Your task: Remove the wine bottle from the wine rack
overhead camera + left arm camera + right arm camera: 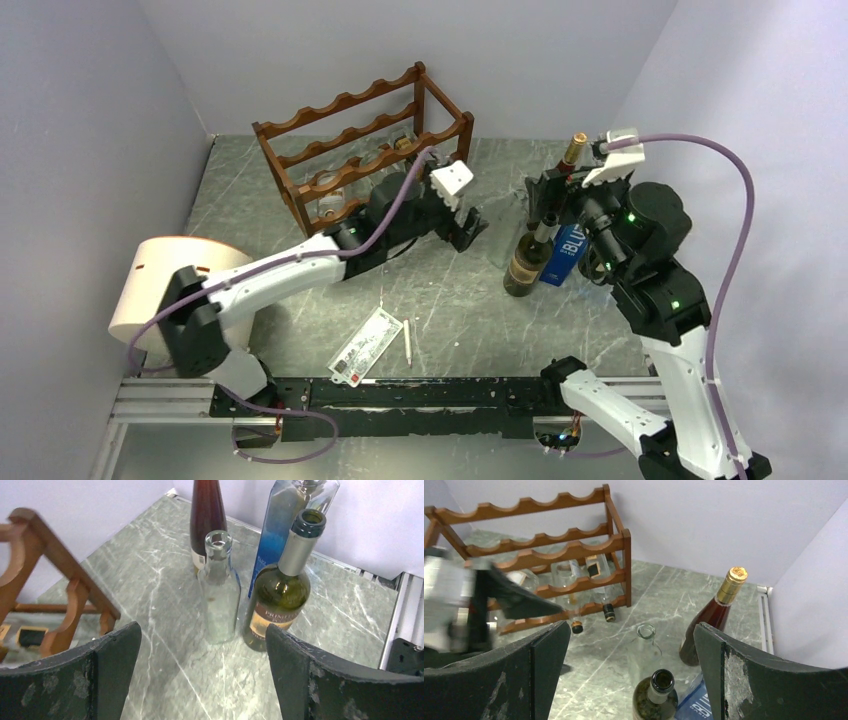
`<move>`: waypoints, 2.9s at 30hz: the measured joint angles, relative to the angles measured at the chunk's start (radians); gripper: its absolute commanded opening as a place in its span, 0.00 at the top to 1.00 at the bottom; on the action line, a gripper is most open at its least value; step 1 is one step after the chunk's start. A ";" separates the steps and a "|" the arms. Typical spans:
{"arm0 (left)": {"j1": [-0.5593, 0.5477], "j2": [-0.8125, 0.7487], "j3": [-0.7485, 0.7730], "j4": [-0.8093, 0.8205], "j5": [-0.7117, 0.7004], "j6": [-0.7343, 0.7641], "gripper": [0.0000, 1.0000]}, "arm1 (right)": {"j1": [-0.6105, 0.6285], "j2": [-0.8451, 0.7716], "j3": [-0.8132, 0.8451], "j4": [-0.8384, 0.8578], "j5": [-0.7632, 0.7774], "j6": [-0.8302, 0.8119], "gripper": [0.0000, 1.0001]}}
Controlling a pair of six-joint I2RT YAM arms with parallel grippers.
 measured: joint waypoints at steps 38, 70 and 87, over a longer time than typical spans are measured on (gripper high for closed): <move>0.053 -0.902 -0.558 -0.457 -0.343 -0.393 0.05 | 0.392 0.669 0.095 -0.081 0.168 0.063 0.24; 0.152 -0.801 -0.571 -0.364 -0.310 -0.236 0.05 | 0.106 1.156 -0.073 0.579 0.089 -0.089 0.35; 0.155 -0.800 -0.554 -0.419 -0.281 -0.309 0.05 | 0.098 1.315 -0.025 0.760 0.101 -0.140 0.41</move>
